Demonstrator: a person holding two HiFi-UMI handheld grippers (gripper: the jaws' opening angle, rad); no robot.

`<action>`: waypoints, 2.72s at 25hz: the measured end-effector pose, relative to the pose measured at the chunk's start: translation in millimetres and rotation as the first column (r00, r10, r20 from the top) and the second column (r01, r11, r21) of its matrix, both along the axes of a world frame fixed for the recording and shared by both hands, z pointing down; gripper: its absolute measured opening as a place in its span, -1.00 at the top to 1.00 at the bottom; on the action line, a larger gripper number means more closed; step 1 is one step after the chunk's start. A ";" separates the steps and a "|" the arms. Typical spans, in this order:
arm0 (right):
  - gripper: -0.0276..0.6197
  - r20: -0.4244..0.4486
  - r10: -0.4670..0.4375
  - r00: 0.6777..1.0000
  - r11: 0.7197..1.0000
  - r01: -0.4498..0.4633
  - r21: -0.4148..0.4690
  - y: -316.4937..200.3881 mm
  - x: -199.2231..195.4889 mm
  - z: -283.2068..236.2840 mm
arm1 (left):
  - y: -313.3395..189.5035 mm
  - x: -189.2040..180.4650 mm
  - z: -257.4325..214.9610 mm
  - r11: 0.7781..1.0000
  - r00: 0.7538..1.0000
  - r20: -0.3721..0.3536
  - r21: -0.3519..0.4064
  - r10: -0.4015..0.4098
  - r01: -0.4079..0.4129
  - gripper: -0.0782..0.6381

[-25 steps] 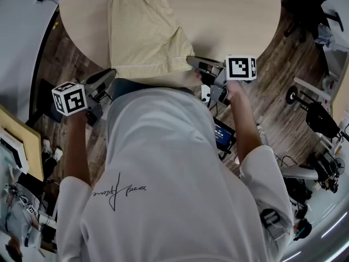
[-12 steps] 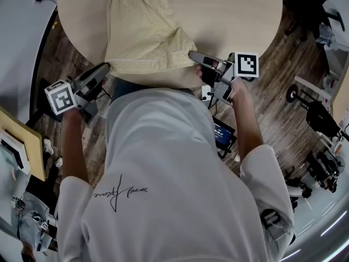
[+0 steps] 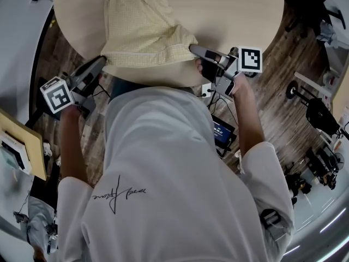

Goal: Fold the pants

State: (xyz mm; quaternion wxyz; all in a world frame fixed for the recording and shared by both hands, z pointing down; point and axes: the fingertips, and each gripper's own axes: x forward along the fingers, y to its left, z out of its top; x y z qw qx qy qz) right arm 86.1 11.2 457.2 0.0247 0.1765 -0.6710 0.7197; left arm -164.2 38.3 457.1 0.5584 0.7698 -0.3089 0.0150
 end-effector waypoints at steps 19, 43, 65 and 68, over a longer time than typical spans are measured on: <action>0.79 0.142 0.112 0.984 0.994 -0.108 -0.035 -46.6 2.6 -11.2 | -38.4 -4.8 -10.8 0.998 0.999 -0.038 0.048 -0.026 0.028 0.54; 0.79 0.217 0.288 0.933 0.954 -0.259 -0.153 -107.8 -16.5 9.9 | -111.2 -35.3 2.1 0.981 0.971 -0.145 0.018 -0.189 0.194 0.54; 0.79 0.181 0.489 0.853 0.856 -0.430 -0.287 -166.9 -15.5 41.6 | -189.9 -46.2 32.0 0.932 0.909 -0.207 -0.078 -0.361 0.353 0.55; 0.79 0.191 0.513 0.837 0.841 -0.446 -0.305 -166.8 -15.1 43.2 | -189.0 -47.2 36.0 0.919 0.895 -0.210 -0.119 -0.394 0.376 0.55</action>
